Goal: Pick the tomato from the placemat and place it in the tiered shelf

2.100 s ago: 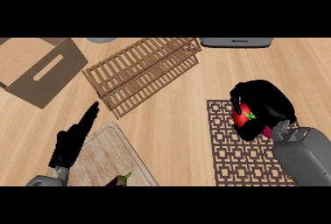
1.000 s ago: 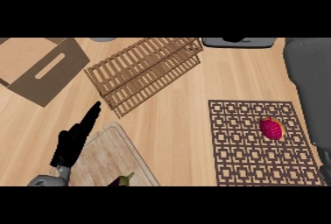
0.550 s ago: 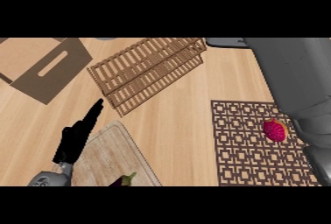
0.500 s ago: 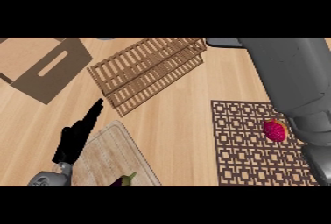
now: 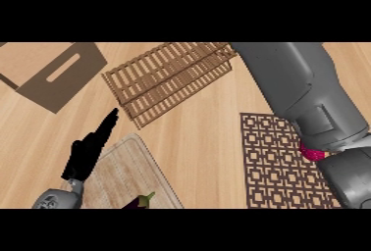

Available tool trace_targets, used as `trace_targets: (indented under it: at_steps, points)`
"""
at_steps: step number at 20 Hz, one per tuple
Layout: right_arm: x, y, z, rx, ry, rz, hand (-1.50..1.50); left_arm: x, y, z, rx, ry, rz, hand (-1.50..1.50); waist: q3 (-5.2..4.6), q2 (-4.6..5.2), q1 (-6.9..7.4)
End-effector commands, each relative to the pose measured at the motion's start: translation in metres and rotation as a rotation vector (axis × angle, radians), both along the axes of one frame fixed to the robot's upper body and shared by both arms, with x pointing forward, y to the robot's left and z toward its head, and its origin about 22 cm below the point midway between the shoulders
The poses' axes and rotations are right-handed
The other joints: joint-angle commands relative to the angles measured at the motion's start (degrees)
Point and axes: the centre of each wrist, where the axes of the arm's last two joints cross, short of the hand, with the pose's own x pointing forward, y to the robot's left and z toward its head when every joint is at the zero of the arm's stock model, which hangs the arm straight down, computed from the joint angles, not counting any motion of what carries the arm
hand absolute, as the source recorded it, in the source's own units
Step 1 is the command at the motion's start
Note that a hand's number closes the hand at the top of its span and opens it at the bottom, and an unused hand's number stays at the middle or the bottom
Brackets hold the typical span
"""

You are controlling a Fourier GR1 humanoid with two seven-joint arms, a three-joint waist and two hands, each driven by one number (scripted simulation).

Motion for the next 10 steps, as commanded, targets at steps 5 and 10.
trace_targets:
  at_steps: [5,10]
  points:
    - [0.006,0.013,-0.048,0.341,0.287,0.082,1.50,-0.003,0.001,-0.006,0.001,0.035,-0.011,0.00,0.00,1.01,1.24]
    - [0.005,0.020,-0.061,0.649,0.471,0.102,-1.50,0.004,-0.002,0.002,0.018,0.023,-0.008,0.00,-0.01,0.90,1.33]
